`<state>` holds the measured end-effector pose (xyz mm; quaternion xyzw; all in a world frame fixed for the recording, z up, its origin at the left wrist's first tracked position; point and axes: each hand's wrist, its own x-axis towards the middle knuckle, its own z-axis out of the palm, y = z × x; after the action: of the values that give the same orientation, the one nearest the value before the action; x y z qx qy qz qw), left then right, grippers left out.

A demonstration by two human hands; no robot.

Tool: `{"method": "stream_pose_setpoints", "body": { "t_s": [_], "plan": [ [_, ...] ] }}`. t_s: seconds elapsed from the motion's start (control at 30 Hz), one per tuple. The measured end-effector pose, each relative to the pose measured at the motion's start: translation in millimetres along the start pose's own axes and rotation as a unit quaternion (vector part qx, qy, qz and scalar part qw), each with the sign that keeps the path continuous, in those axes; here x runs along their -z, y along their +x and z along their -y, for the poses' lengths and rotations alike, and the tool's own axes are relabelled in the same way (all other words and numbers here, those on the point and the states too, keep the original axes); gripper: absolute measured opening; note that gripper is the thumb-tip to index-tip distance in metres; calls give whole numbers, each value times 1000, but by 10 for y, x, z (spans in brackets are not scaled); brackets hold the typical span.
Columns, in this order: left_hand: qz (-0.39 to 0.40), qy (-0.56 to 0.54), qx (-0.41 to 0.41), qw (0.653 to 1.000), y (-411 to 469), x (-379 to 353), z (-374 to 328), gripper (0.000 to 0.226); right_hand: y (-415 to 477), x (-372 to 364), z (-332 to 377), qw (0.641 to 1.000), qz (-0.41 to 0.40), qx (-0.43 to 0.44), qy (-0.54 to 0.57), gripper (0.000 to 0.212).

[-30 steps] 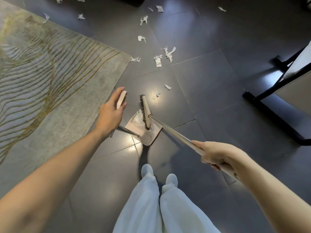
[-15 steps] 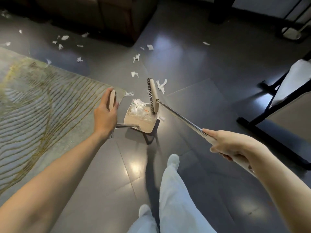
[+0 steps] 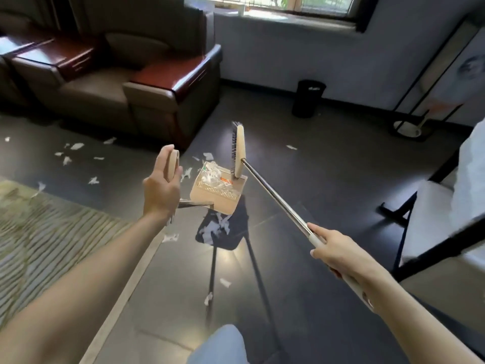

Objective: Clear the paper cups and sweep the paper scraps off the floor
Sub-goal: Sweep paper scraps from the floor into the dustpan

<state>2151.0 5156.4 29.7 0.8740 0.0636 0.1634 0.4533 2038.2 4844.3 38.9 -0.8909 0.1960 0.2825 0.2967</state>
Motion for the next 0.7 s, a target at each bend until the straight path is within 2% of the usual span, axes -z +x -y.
{"method": "stream_pose_setpoints", "body": {
  "t_s": [0.2,0.4,0.57,0.7],
  "plan": [
    [9,-60,-45,997,1282,-897,-431,46,1095,983,377,997,-66,18,29,68],
    [55,-117,-56,990,2732,-2010,-740,46,2281,1991,887,989,-122,26,80,51],
    [77,-152,-84,982,4033,-2821,-1257,47,3354,2782,1201,971,-168,46,162,65],
    [100,-163,-104,976,4967,-3529,-1548,48,4219,3309,1367,957,-192,44,214,66]
  ]
}}
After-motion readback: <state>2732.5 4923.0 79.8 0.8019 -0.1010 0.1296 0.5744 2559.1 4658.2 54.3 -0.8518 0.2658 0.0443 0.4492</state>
